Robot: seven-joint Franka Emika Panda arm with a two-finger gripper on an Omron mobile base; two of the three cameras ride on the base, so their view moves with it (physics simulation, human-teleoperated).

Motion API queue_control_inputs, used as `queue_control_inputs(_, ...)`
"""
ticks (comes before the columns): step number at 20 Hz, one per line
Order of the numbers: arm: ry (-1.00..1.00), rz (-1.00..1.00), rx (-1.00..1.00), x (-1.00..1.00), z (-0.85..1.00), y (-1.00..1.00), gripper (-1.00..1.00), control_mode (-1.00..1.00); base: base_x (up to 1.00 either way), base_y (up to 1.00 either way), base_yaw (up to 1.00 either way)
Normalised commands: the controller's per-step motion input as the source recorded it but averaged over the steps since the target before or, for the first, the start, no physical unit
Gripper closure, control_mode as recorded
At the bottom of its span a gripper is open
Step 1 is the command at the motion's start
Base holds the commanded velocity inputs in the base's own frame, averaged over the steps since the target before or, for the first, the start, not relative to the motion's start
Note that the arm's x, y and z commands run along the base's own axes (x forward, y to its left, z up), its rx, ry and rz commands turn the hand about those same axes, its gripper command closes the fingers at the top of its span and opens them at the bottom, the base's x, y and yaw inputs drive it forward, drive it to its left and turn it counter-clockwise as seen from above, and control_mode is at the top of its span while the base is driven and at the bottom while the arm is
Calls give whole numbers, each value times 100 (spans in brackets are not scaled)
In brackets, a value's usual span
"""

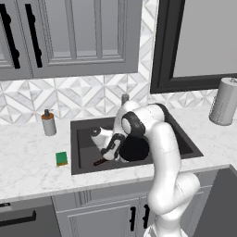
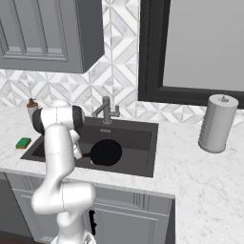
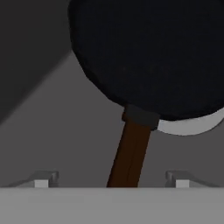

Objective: Pick the pan and sponge and place them into the sink. Then turn on the water.

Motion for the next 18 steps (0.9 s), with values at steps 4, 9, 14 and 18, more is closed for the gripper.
queue_control_inputs(4, -65, -1, -2, -100, 46, 38, -100, -100, 0, 0, 0)
queue_control_inputs(9, -52, 0, 0, -100, 72, 40, -100, -100, 0, 0, 0)
queue_control_inputs(14, -29, 0, 0, -100, 59, 26, -100, -100, 0, 0, 0)
queue_control_inputs(18, -11, 0, 0, -100, 68, 21, -100, -100, 0, 0, 0)
